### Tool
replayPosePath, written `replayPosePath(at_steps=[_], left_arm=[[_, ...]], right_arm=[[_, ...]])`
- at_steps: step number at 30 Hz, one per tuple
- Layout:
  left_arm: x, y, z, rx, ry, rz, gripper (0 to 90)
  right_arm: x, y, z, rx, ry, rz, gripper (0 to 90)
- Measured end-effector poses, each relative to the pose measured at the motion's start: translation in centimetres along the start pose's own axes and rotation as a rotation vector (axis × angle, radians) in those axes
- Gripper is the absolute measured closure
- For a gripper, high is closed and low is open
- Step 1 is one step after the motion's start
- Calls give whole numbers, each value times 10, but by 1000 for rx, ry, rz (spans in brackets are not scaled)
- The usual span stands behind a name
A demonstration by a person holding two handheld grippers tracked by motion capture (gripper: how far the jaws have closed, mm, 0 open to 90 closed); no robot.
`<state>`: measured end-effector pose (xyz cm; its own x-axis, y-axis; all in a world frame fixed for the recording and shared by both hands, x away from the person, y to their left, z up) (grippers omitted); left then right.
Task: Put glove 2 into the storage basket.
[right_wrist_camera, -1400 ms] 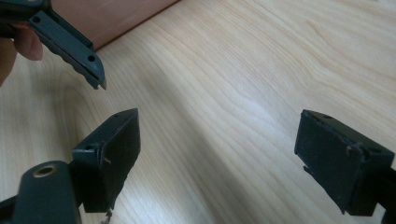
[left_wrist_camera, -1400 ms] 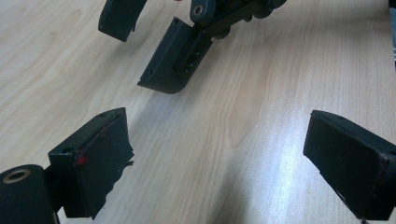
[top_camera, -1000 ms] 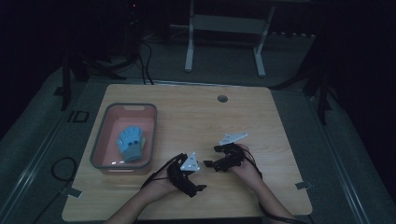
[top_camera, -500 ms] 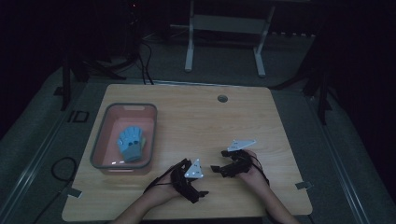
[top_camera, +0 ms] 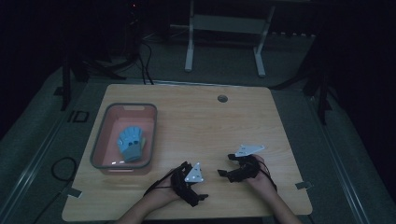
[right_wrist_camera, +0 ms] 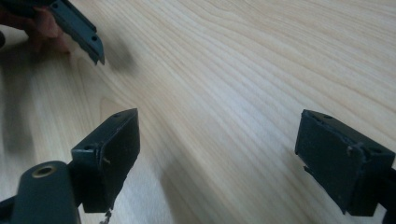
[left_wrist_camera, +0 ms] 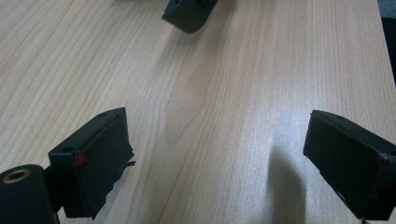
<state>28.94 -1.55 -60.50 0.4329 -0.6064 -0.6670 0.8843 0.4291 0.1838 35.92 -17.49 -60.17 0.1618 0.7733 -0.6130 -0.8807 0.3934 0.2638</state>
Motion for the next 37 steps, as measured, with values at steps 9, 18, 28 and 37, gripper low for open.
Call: replayPosePath(at_steps=[9,18,28,37], left_arm=[[-2,-2,1,7,-38,5,77],[-4,-4,2,1,-61,22,77],[-7,-2,0,-10,-88,31,77],[-7,-1,-2,-11,-87,29,77]], right_arm=[[-12,1,-10,3,-31,-7,139],[-18,-1,-13,-10,-65,-38,137],[-19,-2,-13,-7,-67,-49,136],[-19,-3,-13,-3,-67,-49,137]])
Point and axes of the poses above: each handheld gripper's, and its own axes: x roughly forward along the jaws, z roughly out of its top, y roughly to its left, the point moved 7 cm from there along x, roughly forward along the jaws, and after that the axes turned 11 degrees about z, right-handed, at the moved point
